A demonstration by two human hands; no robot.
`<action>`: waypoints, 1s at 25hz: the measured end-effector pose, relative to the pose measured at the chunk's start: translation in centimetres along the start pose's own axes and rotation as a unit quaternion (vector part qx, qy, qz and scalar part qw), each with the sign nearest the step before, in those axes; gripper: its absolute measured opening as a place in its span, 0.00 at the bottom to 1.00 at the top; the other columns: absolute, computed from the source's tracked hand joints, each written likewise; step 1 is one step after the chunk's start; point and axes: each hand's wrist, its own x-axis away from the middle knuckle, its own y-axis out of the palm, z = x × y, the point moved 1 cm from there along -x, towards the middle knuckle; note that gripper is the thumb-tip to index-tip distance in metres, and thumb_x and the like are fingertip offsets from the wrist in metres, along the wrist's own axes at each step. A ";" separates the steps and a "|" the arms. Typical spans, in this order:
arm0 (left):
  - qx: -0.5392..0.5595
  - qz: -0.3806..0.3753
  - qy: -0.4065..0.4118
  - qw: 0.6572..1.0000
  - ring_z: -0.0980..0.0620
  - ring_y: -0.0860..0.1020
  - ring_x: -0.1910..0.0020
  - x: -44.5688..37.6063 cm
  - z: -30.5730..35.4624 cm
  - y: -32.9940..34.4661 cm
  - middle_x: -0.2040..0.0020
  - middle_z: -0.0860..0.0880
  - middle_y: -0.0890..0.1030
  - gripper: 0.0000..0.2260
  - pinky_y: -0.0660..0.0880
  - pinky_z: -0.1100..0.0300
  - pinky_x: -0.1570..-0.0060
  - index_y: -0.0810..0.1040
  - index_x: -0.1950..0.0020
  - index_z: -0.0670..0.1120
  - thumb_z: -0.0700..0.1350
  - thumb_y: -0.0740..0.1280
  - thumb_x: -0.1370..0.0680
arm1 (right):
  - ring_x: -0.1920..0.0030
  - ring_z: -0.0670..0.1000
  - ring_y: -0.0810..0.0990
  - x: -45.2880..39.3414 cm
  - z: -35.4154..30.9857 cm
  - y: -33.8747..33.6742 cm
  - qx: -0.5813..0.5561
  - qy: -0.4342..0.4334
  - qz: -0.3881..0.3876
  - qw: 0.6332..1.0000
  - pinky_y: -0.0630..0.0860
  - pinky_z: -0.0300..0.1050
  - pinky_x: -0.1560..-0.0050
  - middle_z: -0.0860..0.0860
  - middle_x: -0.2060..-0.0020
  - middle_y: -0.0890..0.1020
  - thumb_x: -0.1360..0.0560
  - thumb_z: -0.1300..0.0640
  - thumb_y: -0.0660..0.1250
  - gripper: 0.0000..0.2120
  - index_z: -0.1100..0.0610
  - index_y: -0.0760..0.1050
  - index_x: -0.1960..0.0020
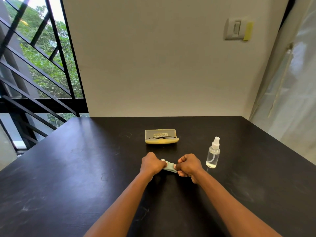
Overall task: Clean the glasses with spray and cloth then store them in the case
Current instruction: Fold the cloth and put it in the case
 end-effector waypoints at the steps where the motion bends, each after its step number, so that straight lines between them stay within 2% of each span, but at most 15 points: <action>1: 0.051 -0.005 0.003 0.999 0.52 0.78 0.59 0.2 0.3 -0.3 0.55 0.44 0.80 0.06 0.75 0.59 0.59 0.76 0.56 0.43 0.44 0.71 0.28 | 0.75 0.48 0.74 0.0 -0.1 -0.1 -0.003 -0.003 -0.004 1.000 0.74 0.37 0.76 0.58 0.60 0.79 0.30 0.67 0.71 0.10 0.58 0.71 0.58; 3: 0.130 -0.018 0.009 0.991 0.51 0.80 0.61 0.9 1.1 -1.0 0.56 0.42 0.81 0.05 0.77 0.61 0.62 0.74 0.60 0.44 0.41 0.69 0.27 | 0.75 0.47 0.73 0.1 -0.3 0.1 -0.012 -0.021 -0.017 1.000 0.72 0.36 0.76 0.57 0.62 0.79 0.29 0.65 0.70 0.07 0.58 0.72 0.57; 5: 0.154 -0.025 0.022 0.987 0.49 0.81 0.61 1.1 2.0 -1.7 0.56 0.41 0.82 0.06 0.78 0.59 0.61 0.74 0.62 0.44 0.40 0.69 0.27 | 0.71 0.47 0.73 0.3 -0.7 0.6 -0.041 -0.047 -0.042 0.997 0.71 0.37 0.73 0.56 0.62 0.79 0.26 0.58 0.69 0.05 0.58 0.74 0.53; 7: 0.172 -0.018 0.039 0.984 0.48 0.81 0.61 1.1 3.0 -2.3 0.58 0.41 0.80 0.07 0.79 0.58 0.60 0.74 0.63 0.44 0.39 0.69 0.27 | 0.63 0.48 0.75 0.2 -1.3 1.3 -0.094 -0.054 -0.073 0.991 0.72 0.40 0.66 0.55 0.58 0.79 0.26 0.51 0.67 0.10 0.57 0.74 0.51; 9: 0.228 -0.020 0.039 0.973 0.46 0.80 0.58 0.8 3.9 -3.1 0.58 0.41 0.79 0.07 0.79 0.56 0.59 0.73 0.63 0.43 0.36 0.68 0.27 | 0.61 0.48 0.74 0.2 -2.2 1.7 -0.168 -0.024 -0.099 0.980 0.73 0.41 0.62 0.53 0.58 0.78 0.25 0.48 0.66 0.12 0.56 0.74 0.51; 12: 0.314 -0.038 0.017 0.949 0.47 0.79 0.61 0.3 5.1 -4.1 0.59 0.41 0.78 0.08 0.78 0.60 0.64 0.71 0.62 0.43 0.32 0.65 0.27 | 0.63 0.52 0.78 -0.2 -3.4 2.0 -0.331 0.056 -0.168 0.927 0.79 0.42 0.67 0.57 0.62 0.78 0.26 0.52 0.68 0.13 0.61 0.76 0.48; 14: 0.335 -0.043 0.002 0.941 0.49 0.78 0.65 -0.1 5.3 -4.6 0.60 0.41 0.78 0.08 0.76 0.62 0.68 0.70 0.60 0.42 0.31 0.64 0.26 | 0.69 0.52 0.81 -0.3 -4.3 1.8 -0.403 0.066 -0.195 0.892 0.80 0.40 0.70 0.58 0.65 0.81 0.27 0.58 0.68 0.09 0.63 0.76 0.49; 16: 0.333 -0.034 -0.004 0.942 0.49 0.78 0.64 -1.1 5.3 -4.8 0.59 0.41 0.77 0.06 0.76 0.61 0.66 0.69 0.57 0.42 0.32 0.63 0.25 | 0.74 0.50 0.81 -1.3 -5.4 1.7 -0.395 0.056 -0.181 0.899 0.78 0.37 0.74 0.59 0.65 0.80 0.27 0.65 0.67 0.05 0.64 0.75 0.51; 19: 0.324 -0.028 -0.009 0.946 0.50 0.77 0.65 -2.7 5.4 -5.3 0.58 0.42 0.77 0.08 0.76 0.61 0.67 0.71 0.50 0.42 0.32 0.63 0.25 | 0.77 0.49 0.80 -3.1 -7.0 1.6 -0.350 0.043 -0.143 0.925 0.77 0.37 0.77 0.60 0.61 0.78 0.27 0.69 0.65 0.09 0.65 0.73 0.47; 21: 0.313 -0.030 -0.010 0.949 0.50 0.77 0.66 -3.8 5.6 -5.5 0.58 0.43 0.77 0.07 0.75 0.62 0.69 0.73 0.51 0.43 0.32 0.64 0.25 | 0.76 0.49 0.79 -4.3 -7.9 1.5 -0.316 0.033 -0.128 0.939 0.76 0.36 0.77 0.60 0.61 0.78 0.27 0.69 0.65 0.09 0.65 0.72 0.46; 25: 0.292 -0.013 -0.014 0.956 0.51 0.77 0.66 -6.0 6.1 -5.8 0.60 0.43 0.77 0.06 0.76 0.63 0.69 0.76 0.59 0.43 0.32 0.65 0.26 | 0.70 0.50 0.77 -6.4 -9.5 1.5 -0.254 0.007 -0.108 0.961 0.76 0.34 0.76 0.59 0.63 0.77 0.25 0.69 0.64 0.02 0.64 0.73 0.54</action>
